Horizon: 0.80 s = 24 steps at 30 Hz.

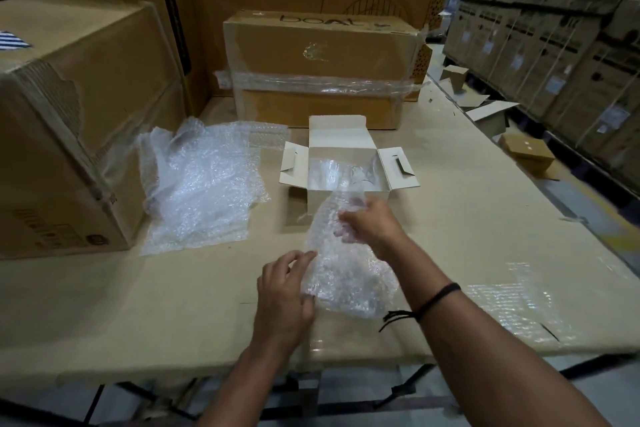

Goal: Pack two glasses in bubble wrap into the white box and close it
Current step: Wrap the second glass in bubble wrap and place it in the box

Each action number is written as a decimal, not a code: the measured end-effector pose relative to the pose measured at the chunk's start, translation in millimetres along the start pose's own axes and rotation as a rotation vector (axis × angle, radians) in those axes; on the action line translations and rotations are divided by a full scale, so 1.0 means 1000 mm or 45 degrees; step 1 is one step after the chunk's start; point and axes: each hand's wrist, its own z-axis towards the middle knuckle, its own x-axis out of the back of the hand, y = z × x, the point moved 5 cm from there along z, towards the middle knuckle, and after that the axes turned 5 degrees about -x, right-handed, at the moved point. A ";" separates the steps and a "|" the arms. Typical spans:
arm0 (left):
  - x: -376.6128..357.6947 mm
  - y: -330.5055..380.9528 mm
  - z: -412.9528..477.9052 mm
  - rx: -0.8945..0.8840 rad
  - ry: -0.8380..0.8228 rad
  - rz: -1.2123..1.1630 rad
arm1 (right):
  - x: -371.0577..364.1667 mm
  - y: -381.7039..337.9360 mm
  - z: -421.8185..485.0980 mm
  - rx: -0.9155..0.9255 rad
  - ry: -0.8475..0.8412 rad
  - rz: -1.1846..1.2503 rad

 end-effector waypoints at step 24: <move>-0.018 0.001 0.008 0.335 -0.328 0.495 | 0.040 0.083 -0.004 0.397 0.060 -1.648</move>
